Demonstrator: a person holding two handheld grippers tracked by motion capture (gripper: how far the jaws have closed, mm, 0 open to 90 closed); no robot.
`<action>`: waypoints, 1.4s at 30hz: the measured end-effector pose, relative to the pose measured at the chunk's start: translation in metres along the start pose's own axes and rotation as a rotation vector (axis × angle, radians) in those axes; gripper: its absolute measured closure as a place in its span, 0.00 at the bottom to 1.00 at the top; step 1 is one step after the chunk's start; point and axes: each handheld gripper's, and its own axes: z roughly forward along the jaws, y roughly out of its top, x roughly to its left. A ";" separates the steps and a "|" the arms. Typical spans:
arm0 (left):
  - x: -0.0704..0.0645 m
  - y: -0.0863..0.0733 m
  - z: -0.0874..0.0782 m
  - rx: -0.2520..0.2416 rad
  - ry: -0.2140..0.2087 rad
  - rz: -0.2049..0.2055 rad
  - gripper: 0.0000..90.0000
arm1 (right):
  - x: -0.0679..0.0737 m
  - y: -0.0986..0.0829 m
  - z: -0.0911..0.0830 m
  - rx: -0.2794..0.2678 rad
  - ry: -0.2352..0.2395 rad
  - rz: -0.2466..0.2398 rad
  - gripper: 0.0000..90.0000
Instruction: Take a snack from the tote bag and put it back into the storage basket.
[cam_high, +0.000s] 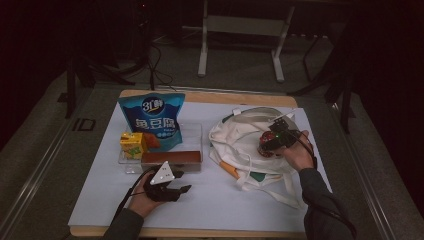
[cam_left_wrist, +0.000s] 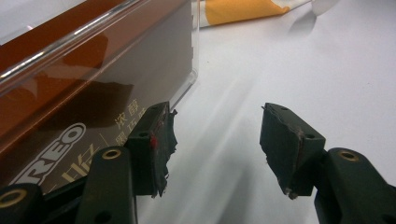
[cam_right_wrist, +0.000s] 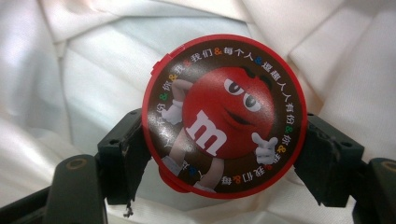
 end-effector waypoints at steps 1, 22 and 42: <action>0.000 0.000 0.000 0.000 0.000 0.000 0.49 | 0.001 0.001 -0.001 -0.003 0.002 -0.002 0.29; 0.000 0.000 0.000 0.000 0.001 -0.001 0.49 | 0.026 0.022 -0.027 -0.062 0.038 -0.075 0.29; 0.000 0.000 0.000 -0.001 0.002 0.001 0.48 | 0.048 0.045 -0.048 -0.099 0.078 -0.114 0.29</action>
